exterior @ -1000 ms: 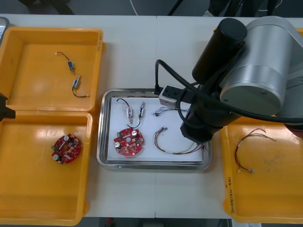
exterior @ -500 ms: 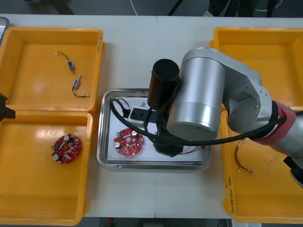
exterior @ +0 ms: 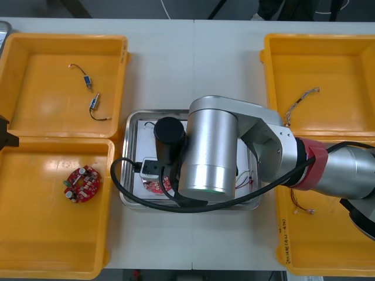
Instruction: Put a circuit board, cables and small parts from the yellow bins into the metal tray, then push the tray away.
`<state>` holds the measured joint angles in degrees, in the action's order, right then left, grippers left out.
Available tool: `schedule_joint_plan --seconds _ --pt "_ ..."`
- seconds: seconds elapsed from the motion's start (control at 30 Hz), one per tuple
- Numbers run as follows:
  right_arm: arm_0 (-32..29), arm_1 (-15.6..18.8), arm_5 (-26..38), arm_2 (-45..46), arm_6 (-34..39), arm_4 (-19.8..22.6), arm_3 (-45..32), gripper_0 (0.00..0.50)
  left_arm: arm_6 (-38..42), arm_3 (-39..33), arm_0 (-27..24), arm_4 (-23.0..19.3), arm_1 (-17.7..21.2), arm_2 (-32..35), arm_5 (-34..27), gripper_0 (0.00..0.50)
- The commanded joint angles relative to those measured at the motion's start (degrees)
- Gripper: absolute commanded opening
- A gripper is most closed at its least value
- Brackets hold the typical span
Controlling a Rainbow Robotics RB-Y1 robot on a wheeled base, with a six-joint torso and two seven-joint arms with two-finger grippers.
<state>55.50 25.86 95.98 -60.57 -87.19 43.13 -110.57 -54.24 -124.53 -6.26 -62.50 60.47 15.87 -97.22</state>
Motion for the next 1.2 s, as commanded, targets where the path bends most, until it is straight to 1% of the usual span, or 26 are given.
schedule_joint_plan --seconds 0.03,0.43,0.77,1.2 --pt "2.94 -1.86 -0.53 -3.24 -1.75 -0.67 0.18 0.500 -3.41 -0.18 1.16 0.54 2.46 1.79 0.63 0.443" --pt "2.94 -4.67 -1.06 -7.72 -1.84 -2.61 3.08 0.500 -3.41 -0.18 1.16 0.54 2.46 1.79 0.63 0.443" --pt "3.03 -4.76 -1.50 -10.54 -1.75 -3.14 3.08 0.500 -3.41 -0.18 1.16 0.54 2.46 1.79 0.63 0.442" --pt "2.77 -4.76 -2.55 -13.35 -1.49 -5.86 3.08 0.500 -3.41 -0.18 1.16 0.54 2.46 1.79 0.63 0.442"
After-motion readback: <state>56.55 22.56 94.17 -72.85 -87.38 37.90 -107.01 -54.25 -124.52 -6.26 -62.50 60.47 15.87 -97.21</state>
